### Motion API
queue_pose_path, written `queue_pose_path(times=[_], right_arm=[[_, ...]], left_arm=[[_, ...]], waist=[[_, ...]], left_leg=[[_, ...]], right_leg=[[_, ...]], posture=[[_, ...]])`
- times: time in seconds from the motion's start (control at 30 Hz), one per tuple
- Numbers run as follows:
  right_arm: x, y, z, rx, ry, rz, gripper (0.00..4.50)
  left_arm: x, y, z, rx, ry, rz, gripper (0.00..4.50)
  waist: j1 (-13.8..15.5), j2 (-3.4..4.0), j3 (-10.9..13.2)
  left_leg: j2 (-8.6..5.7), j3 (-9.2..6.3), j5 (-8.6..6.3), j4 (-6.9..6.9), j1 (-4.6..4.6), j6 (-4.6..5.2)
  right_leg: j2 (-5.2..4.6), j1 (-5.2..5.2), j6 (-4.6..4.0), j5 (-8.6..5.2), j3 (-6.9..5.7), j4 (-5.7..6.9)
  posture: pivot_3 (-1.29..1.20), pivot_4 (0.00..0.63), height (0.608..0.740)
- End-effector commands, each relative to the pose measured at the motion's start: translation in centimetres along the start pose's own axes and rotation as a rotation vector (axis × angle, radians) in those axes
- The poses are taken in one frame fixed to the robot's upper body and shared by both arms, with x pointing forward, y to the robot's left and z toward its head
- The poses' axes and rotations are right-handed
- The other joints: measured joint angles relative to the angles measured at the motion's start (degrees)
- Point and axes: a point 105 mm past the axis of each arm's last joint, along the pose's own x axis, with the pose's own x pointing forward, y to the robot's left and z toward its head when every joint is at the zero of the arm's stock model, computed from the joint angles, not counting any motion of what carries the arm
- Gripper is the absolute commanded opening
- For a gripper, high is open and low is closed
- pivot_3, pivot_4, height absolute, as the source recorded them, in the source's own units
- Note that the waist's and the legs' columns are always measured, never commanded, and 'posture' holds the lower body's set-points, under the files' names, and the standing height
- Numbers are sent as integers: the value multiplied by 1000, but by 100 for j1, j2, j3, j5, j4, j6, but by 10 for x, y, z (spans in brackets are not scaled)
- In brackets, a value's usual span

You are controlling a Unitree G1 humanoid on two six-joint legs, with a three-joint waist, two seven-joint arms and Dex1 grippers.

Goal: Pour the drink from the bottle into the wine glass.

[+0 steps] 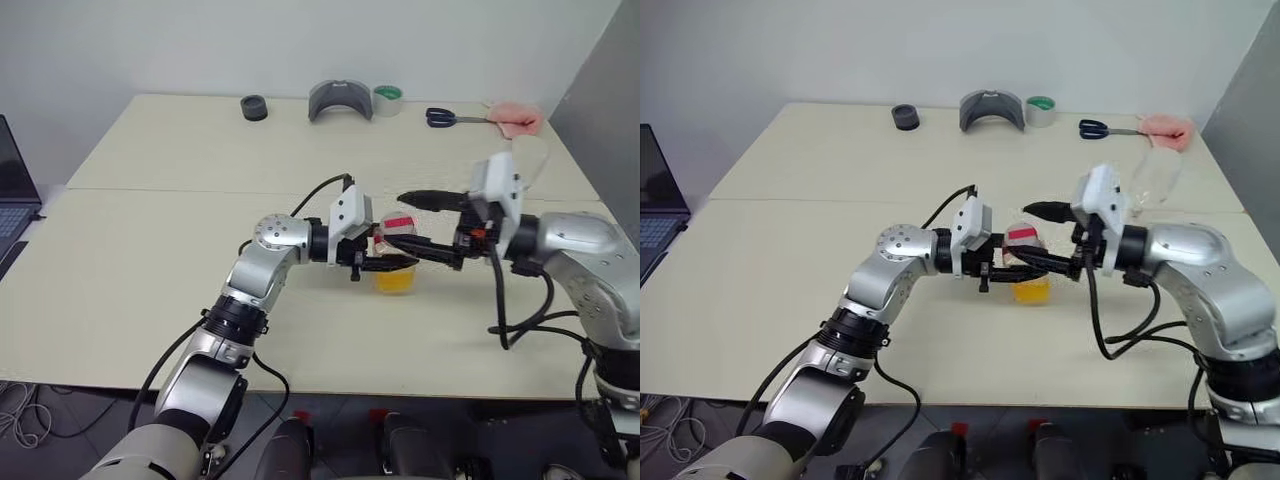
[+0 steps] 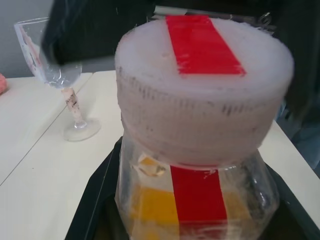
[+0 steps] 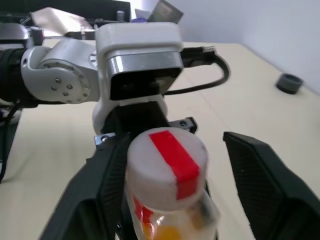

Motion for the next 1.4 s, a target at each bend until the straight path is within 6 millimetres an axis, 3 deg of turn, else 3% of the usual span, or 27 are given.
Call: queue_pose_path(times=[0.03,0.27,0.4,0.53,0.57,0.7,1.4], right_arm=[[-12,13,17,-19,-61,-95,3210],[-8,25,12,18,-93,-351,3210],[-10,13,6,85,-104,-535,3210],[0,21,3,64,-50,-547,4381],[2,23,2,70,-44,-540,4500],[8,28,-5,89,-11,-548,4500],[23,6,-19,156,-58,-751,4500]], left_arm=[[3,6,12,46,-16,13,1901],[9,13,8,41,13,34,1901],[11,19,4,38,32,60,1901],[13,23,0,39,47,74,1900],[14,23,-1,38,50,77,1900],[16,27,-2,39,55,91,1900],[16,26,-2,37,51,92,1896]], waist=[[1,0,0],[-26,0,0],[-23,1,-1],[-24,2,-1],[-24,2,-1],[-22,2,-1],[-27,2,-1]], left_leg=[[0,-1,0,-2,-1,0],[0,5,1,2,8,0],[2,4,2,1,13,0],[-2,9,2,1,12,0],[-1,9,2,-1,11,0],[-1,5,2,-2,7,0],[-1,6,1,-1,8,0]], right_leg=[[1,0,0,0,-1,-1],[16,0,3,1,5,9],[20,1,3,1,6,11],[16,1,4,1,11,7],[17,0,3,1,11,6],[16,-1,2,0,6,4],[17,-2,2,0,7,7]], posture=[[0,150,740],[0,150,740],[0,150,740],[0,150,740],[0,150,740],[0,150,740],[0,150,740]])
